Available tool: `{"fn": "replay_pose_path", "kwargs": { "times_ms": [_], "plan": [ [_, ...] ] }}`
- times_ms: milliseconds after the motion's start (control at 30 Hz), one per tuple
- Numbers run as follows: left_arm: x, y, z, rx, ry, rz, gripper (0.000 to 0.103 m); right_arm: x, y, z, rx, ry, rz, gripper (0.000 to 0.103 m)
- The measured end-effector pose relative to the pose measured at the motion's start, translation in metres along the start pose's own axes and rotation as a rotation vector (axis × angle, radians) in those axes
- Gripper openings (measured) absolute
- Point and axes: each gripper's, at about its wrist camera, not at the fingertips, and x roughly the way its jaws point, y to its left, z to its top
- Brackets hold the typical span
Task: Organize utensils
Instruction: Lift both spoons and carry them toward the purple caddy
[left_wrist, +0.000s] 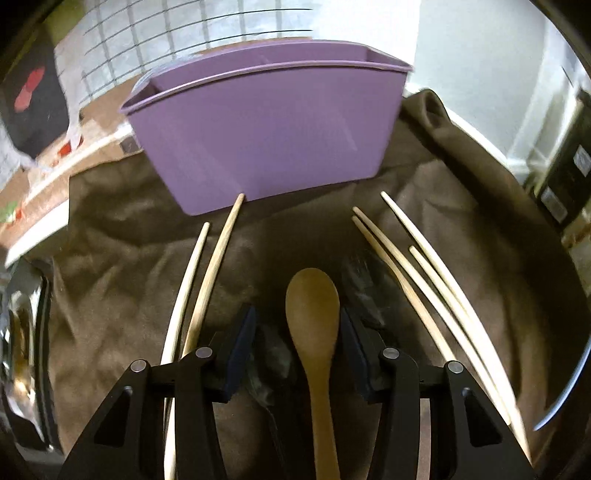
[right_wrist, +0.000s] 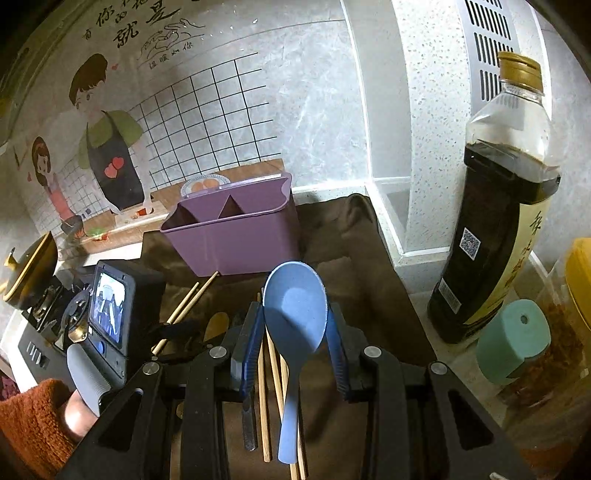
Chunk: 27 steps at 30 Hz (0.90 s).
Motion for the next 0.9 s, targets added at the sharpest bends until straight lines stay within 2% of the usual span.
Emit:
{"fn": "replay_pose_path", "kwargs": {
  "times_ms": [67, 133, 267, 367, 600, 633, 667, 733, 900],
  "plan": [
    [0.0, 0.003, -0.001, -0.009, -0.009, -0.011, 0.044, 0.001, 0.001, 0.0, -0.001, 0.0, -0.004, 0.031],
    [-0.002, 0.005, -0.004, -0.012, -0.02, -0.023, 0.028, 0.001, 0.002, 0.0, -0.006, 0.001, -0.005, 0.031],
    [-0.018, 0.013, -0.012, -0.05, -0.065, -0.076, 0.028, -0.001, 0.005, 0.0, -0.022, -0.005, 0.002, 0.031],
    [-0.044, 0.023, -0.019, -0.093, -0.128, -0.129, 0.027, -0.001, 0.008, 0.0, -0.034, -0.004, 0.0, 0.031],
    [-0.104, 0.033, -0.022, -0.158, -0.262, -0.147, 0.027, -0.004, 0.011, 0.002, -0.035, 0.006, 0.041, 0.031],
    [-0.114, 0.034, -0.021, -0.158, -0.284, -0.143, 0.022, -0.006, 0.014, 0.004, -0.041, 0.001, 0.041, 0.031],
    [-0.123, 0.036, -0.02, -0.158, -0.308, -0.139, 0.004, -0.008, 0.017, 0.007, -0.05, -0.007, 0.039, 0.031],
    [-0.147, 0.043, -0.01, -0.175, -0.36, -0.157, 0.004, -0.013, 0.022, 0.015, -0.064, -0.028, 0.039, 0.031],
    [-0.196, 0.061, 0.044, -0.182, -0.487, -0.182, 0.004, -0.042, 0.036, 0.07, -0.09, -0.158, 0.067, 0.031]
  ]
}}
